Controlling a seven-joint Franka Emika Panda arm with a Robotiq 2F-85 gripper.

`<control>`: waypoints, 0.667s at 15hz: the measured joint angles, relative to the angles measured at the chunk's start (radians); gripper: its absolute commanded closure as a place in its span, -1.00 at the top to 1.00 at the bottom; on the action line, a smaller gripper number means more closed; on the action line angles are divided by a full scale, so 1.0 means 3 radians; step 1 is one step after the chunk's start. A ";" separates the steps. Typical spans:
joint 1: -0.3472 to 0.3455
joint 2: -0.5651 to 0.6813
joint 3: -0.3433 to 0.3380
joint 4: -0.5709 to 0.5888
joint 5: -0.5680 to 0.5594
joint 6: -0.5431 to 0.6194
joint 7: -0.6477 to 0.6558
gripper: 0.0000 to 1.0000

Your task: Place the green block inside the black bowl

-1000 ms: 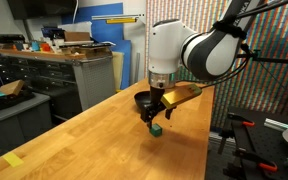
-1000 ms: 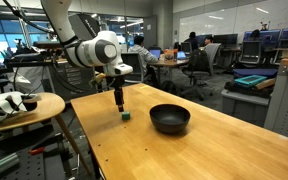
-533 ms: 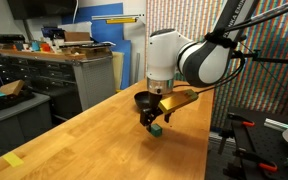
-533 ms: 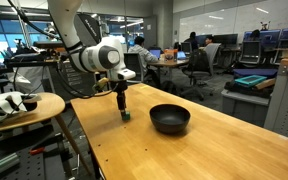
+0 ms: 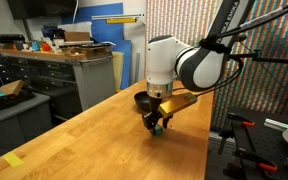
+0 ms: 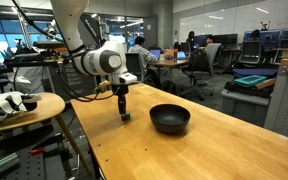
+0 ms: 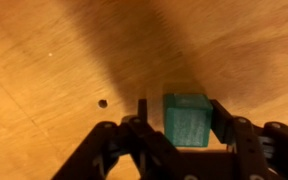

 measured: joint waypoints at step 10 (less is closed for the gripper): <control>0.0001 -0.0003 0.0002 0.0016 0.0371 0.0000 -0.0305 -0.65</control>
